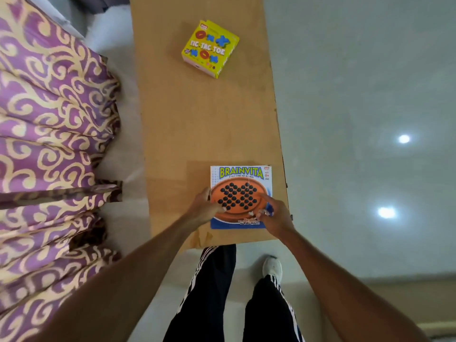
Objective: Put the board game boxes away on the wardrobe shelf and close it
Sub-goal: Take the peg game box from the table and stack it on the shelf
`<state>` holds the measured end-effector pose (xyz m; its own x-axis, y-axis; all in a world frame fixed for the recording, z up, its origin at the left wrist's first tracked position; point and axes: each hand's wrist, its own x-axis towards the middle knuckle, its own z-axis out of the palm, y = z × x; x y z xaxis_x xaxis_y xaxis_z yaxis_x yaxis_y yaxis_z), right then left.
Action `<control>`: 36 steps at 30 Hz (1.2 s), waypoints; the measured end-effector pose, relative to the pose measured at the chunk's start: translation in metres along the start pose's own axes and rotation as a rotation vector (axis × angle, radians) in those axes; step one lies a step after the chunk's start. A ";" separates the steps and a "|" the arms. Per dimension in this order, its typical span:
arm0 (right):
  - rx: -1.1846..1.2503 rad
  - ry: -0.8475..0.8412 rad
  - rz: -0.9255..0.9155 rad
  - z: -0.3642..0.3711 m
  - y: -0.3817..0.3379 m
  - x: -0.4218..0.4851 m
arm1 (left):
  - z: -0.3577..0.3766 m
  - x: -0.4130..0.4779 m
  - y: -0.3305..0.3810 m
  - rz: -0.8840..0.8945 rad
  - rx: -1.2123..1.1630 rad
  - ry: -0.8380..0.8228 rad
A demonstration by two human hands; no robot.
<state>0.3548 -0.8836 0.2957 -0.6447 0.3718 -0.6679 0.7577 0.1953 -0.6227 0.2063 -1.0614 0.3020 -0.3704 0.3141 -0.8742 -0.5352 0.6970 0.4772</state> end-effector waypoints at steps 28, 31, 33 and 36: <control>-0.856 -0.725 -1.148 0.079 -0.006 -0.444 | 0.298 -0.532 -0.364 0.116 -0.647 1.340; -0.867 -0.842 -1.251 0.133 0.027 -0.513 | 0.340 -0.579 -0.434 0.068 -0.741 1.460; -0.890 -0.938 -1.302 0.169 0.055 -0.563 | 0.372 -0.613 -0.480 0.021 -0.801 1.542; -0.954 -1.133 -1.373 0.219 0.103 -0.631 | 0.425 -0.660 -0.545 -0.076 -0.906 1.658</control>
<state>0.8177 -1.2969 0.5642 -0.2006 -0.9643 -0.1732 -0.6390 0.2628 -0.7230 1.0648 -1.3746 0.5803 -0.2916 -0.9359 -0.1976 -0.5623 0.0006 0.8269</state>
